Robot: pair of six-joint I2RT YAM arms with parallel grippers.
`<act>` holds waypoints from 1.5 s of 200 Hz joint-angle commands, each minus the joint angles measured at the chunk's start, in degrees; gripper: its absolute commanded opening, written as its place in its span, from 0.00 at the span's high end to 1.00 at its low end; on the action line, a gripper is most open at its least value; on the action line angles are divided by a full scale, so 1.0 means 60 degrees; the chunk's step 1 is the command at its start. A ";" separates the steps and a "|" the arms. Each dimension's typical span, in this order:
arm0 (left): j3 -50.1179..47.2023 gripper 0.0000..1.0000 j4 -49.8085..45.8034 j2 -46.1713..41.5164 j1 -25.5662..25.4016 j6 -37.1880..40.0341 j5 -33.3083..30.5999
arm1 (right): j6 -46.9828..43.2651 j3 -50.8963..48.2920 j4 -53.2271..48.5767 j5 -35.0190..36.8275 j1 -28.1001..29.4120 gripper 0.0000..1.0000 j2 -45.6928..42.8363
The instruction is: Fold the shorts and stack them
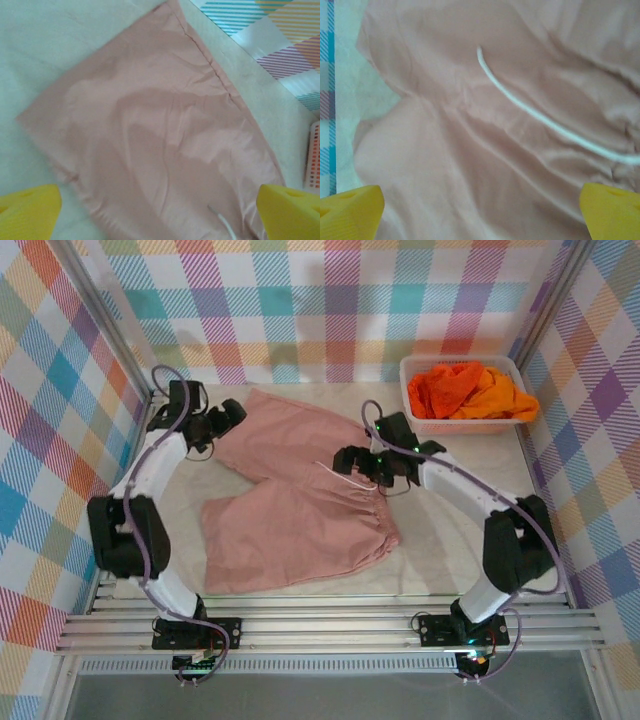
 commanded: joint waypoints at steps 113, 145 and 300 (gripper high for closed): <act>-0.4246 0.20 -0.0433 -0.0238 -0.0305 -0.0860 -0.1459 | -0.0892 0.4341 -0.0998 -0.0072 -0.1124 0.00 0.4906; -0.4332 0.53 -0.0167 -0.0174 -0.0597 -0.0878 -0.1471 | -0.0754 0.4423 -0.1008 -0.0087 -0.1200 0.01 0.5377; -0.3501 0.01 -0.1279 -0.4198 -0.1130 -0.0020 -0.2888 | -0.0590 0.5819 -0.0959 -0.0633 -0.1801 0.01 0.6044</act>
